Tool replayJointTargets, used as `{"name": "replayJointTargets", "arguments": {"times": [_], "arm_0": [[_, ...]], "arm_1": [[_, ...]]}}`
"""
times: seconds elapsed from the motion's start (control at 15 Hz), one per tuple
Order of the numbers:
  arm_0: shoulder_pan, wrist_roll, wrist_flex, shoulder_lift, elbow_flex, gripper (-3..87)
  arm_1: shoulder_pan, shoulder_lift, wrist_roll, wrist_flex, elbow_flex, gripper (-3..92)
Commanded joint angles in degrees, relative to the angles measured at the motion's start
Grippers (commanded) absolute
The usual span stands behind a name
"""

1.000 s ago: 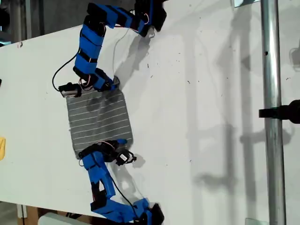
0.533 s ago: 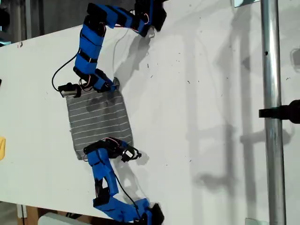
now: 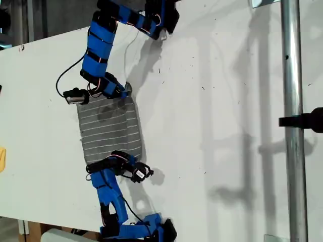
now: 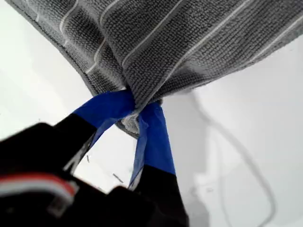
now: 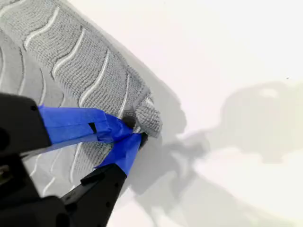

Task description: Grasp corners of a towel and fold twice.

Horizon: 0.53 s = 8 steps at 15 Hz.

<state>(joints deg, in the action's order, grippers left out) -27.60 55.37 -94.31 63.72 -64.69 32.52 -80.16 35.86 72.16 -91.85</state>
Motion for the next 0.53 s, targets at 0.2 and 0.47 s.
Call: {"name": "replayJointTargets", "arguments": {"times": [0.2, 0.47], "arm_0": [[19.07, 16.44, 0.79, 26.89, -18.98, -2.9], [27.6, 27.16, -0.35, 30.5, -21.62, -2.9]], "arm_1": [[-21.45, -19.25, 15.38, 5.36, -6.86, -0.3], [-28.83, -28.48, 23.38, 7.38, -10.28, -0.3]]}}
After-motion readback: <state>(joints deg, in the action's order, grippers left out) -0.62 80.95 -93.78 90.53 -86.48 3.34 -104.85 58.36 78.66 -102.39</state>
